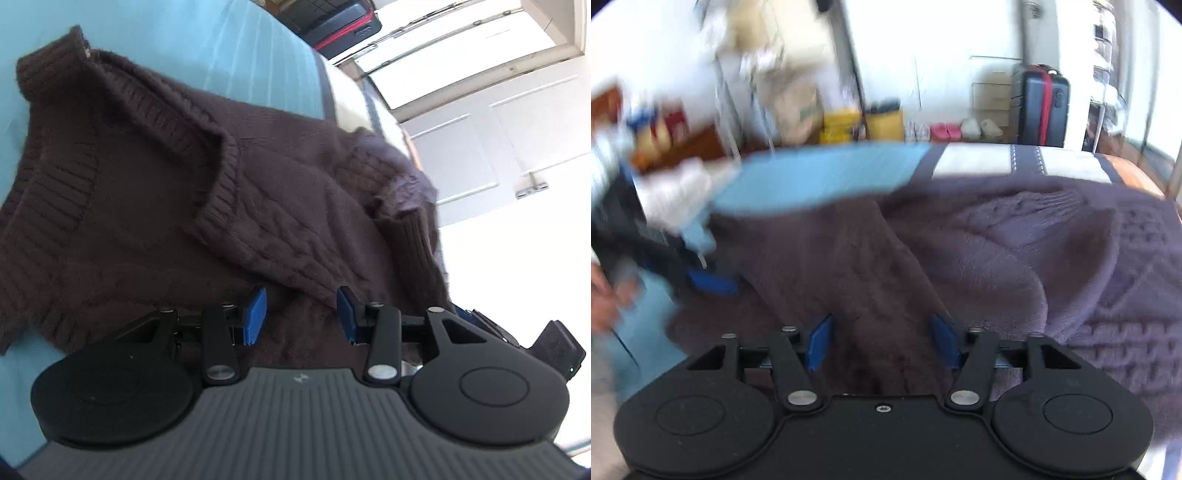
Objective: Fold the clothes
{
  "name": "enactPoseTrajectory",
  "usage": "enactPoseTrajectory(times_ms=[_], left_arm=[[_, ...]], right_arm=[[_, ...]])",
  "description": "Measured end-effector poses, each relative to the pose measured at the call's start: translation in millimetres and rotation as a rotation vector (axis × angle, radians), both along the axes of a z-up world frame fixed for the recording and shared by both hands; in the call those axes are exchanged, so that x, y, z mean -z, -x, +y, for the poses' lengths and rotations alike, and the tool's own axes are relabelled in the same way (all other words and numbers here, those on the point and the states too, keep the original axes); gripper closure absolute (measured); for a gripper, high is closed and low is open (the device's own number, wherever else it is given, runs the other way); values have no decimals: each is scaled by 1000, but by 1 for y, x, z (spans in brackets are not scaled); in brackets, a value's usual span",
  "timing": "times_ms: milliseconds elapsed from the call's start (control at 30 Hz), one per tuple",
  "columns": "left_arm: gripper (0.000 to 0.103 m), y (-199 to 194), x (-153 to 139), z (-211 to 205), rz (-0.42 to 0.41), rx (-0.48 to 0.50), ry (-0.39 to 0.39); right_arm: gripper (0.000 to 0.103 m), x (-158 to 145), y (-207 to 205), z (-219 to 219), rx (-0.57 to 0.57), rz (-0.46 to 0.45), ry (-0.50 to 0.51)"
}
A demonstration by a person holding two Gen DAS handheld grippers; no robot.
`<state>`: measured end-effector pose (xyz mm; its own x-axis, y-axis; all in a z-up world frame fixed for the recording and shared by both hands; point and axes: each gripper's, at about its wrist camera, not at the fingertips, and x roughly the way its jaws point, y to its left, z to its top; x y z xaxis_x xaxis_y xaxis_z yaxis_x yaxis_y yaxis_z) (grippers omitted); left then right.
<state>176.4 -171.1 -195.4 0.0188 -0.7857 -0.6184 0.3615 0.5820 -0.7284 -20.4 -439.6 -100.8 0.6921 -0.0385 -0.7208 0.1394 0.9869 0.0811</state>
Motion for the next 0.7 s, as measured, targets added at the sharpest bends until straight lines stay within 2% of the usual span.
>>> enactPoseTrajectory(times_ms=[33, 67, 133, 200, 267, 300, 333, 400, 467, 567, 600, 633, 700], left_arm=[[63, 0, 0, -3, -18, -3, -13], [63, 0, 1, -5, -36, -7, -26], [63, -3, 1, -7, -59, -20, -39], [63, -6, 0, -5, -38, -31, -29], [63, -7, 0, -8, 0, -9, -71], [63, -6, -2, -7, 19, 23, -121], [63, -2, -6, -7, 18, 52, -139], [61, 6, -13, -8, -10, 84, -116], [60, 7, -14, -9, -9, 74, -77], [56, 0, -11, -8, -15, 25, -50], [55, -3, -9, -8, -16, 9, -41], [55, -6, -8, -7, -12, -7, -33], [53, -15, 2, -5, 42, -42, -29]], right_arm=[[89, 1, -2, -3, 19, -17, 27], [93, 1, -2, -7, 42, -43, 48], [93, -22, 22, -29, 158, -227, -14], [92, -46, 53, -59, 330, -322, -113], [90, -51, 77, -84, 462, -291, -198], [84, -53, 88, -96, 525, -271, -234], [82, -47, 93, -101, 555, -217, -222], [70, -34, 99, -108, 591, -131, -210], [60, -17, 98, -117, 607, -80, -284], [57, 0, 95, -137, 654, -91, -524], [56, 3, 94, -143, 654, -107, -572], [55, 5, 94, -148, 655, -120, -615], [45, 7, 91, -153, 671, -103, -594]])
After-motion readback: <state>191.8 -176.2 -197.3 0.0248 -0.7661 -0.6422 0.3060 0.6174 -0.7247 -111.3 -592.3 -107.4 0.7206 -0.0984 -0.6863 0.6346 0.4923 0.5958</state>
